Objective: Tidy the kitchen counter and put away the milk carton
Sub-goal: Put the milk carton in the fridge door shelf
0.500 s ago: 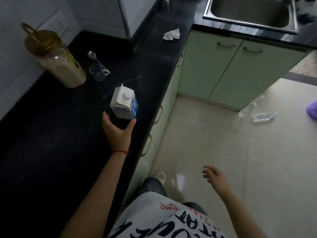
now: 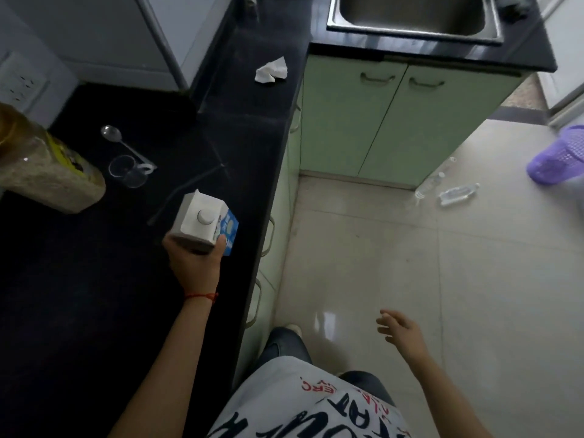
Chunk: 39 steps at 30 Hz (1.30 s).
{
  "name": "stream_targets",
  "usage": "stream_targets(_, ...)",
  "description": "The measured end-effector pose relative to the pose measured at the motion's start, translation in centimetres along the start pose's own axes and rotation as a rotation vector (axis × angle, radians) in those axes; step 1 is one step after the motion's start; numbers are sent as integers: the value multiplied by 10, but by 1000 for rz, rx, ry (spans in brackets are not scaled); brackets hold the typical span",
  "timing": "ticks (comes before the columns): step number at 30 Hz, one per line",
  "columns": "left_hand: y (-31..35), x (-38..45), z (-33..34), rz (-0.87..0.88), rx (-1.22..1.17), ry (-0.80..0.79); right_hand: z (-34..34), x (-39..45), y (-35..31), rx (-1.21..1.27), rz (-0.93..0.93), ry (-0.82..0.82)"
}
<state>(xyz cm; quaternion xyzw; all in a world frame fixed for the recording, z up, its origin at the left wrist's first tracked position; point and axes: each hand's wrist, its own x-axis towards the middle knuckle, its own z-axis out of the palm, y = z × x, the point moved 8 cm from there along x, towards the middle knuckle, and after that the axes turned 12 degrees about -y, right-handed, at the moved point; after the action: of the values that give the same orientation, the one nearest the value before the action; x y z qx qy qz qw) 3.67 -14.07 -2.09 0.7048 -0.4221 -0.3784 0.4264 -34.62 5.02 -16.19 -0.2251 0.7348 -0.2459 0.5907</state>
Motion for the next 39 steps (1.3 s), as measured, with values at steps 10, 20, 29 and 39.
stream_targets(10,30,-54,144,110,96,-661,-50,-29,98,197,198,243)
stream_targets(20,51,-158,325,240,373,-1224,-104,-87,205,633,301,503)
stream_targets(29,69,-257,428,278,502,-1286,-183,-118,279,833,369,600)
stream_targets(39,89,-404,579,475,659,-1636,-247,-165,331,1215,358,873)
